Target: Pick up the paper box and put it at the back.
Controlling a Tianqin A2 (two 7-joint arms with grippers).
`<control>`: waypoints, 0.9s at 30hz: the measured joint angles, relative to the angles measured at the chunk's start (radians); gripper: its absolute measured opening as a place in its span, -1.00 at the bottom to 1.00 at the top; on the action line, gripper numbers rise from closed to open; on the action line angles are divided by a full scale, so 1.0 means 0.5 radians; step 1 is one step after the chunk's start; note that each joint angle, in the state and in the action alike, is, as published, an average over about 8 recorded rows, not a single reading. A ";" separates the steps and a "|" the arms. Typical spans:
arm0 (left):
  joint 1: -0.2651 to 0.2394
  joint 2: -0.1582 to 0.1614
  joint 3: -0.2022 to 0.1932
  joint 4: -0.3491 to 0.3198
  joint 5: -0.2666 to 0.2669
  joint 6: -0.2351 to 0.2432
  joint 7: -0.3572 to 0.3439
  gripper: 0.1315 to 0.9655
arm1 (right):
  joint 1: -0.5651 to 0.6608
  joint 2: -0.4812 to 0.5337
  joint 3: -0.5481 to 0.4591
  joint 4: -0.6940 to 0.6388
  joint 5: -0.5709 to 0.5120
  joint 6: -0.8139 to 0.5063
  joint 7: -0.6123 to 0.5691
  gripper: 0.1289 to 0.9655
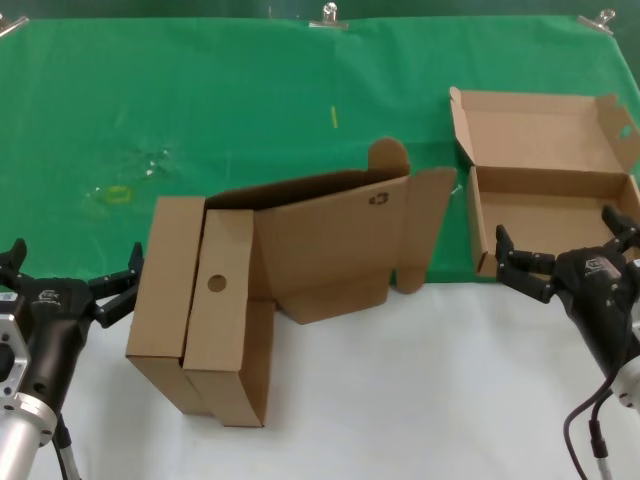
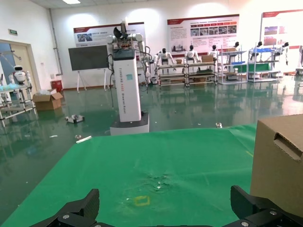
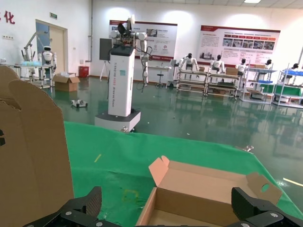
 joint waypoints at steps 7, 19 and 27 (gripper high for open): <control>0.000 0.000 0.000 0.000 0.000 0.000 0.000 1.00 | 0.000 0.000 0.000 0.000 0.000 0.000 0.000 1.00; 0.000 0.000 0.000 0.000 0.000 0.000 0.000 1.00 | 0.000 0.000 0.000 0.000 0.000 0.000 0.000 1.00; 0.000 0.000 0.000 0.000 0.000 0.000 0.000 1.00 | 0.000 0.000 0.000 0.000 0.000 0.000 0.000 1.00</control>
